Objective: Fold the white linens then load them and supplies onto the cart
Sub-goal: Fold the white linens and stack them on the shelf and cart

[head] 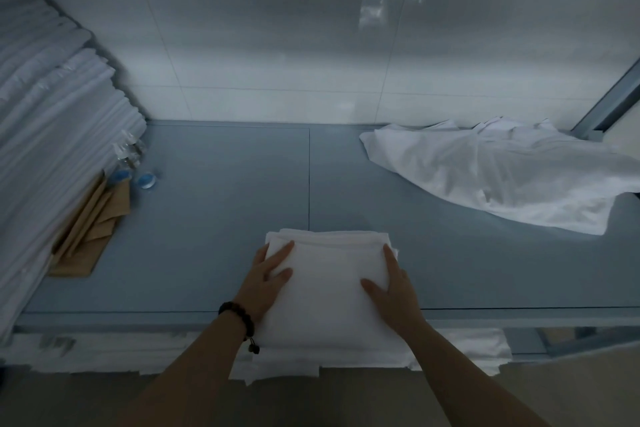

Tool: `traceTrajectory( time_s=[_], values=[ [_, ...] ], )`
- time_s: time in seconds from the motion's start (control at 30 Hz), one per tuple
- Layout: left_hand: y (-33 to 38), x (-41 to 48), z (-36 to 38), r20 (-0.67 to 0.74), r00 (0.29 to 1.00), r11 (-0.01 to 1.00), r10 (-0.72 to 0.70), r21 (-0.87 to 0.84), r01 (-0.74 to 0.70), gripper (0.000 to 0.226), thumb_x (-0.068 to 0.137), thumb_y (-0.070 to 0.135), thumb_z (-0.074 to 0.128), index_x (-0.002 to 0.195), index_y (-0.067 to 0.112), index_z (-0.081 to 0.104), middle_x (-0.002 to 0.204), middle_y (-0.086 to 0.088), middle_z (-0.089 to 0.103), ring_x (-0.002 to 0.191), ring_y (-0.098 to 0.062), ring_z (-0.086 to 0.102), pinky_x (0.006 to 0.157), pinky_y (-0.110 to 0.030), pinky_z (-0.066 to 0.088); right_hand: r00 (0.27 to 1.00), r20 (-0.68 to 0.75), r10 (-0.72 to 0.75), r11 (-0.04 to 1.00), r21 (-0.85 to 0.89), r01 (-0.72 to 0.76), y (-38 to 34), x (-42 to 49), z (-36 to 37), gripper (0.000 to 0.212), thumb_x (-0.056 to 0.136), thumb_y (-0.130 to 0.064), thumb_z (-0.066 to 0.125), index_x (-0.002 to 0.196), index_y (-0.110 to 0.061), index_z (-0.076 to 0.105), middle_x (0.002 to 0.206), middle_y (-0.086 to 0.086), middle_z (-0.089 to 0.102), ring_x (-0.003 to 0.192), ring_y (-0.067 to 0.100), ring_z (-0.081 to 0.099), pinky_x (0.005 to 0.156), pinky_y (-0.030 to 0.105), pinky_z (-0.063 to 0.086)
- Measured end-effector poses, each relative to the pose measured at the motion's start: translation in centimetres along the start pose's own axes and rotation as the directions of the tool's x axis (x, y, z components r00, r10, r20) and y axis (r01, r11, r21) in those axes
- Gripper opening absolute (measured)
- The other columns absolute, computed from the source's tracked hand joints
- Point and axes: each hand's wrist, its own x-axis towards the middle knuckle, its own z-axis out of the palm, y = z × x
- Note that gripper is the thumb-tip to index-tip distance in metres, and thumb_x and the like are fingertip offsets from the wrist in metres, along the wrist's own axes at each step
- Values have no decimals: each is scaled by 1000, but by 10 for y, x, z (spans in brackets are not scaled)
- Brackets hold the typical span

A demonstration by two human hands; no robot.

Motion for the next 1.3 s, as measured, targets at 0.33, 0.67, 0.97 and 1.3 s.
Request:
traceTrajectory(
  time_s=[0.33,0.67,0.97,1.3],
  values=[
    [6,7,-3,77,996,977,-51,-203,66,36,98,18,52,119,48,57,144,14,31,125,-10,39,96,-20,35,1000,-25,8,1000,-19,-9,6,-2,-2,82,90,-36,63,152,-30,10,140,15,42,122,32,47,100,40,36],
    [10,-7,11,-255,952,982,-169,-122,142,92,83,23,75,153,23,15,158,-4,8,145,-20,12,117,-40,20,999,-36,-1,1000,-4,1,7,-2,-4,82,89,-33,66,152,-28,14,146,13,39,128,31,43,103,40,34],
    [25,-6,19,-52,967,953,-249,-193,235,56,77,35,78,121,27,44,118,1,59,97,-15,59,78,-34,51,999,-49,-9,1000,13,10,6,-5,-4,81,89,-32,66,152,-28,15,147,11,39,130,31,41,105,40,32],
    [43,-14,26,98,994,988,-48,148,33,91,71,52,70,147,34,23,135,1,48,118,-21,51,97,-37,44,994,-112,17,999,52,-11,8,-7,-2,80,88,-27,68,152,-26,20,148,9,40,126,31,46,100,39,36]
  ],
)
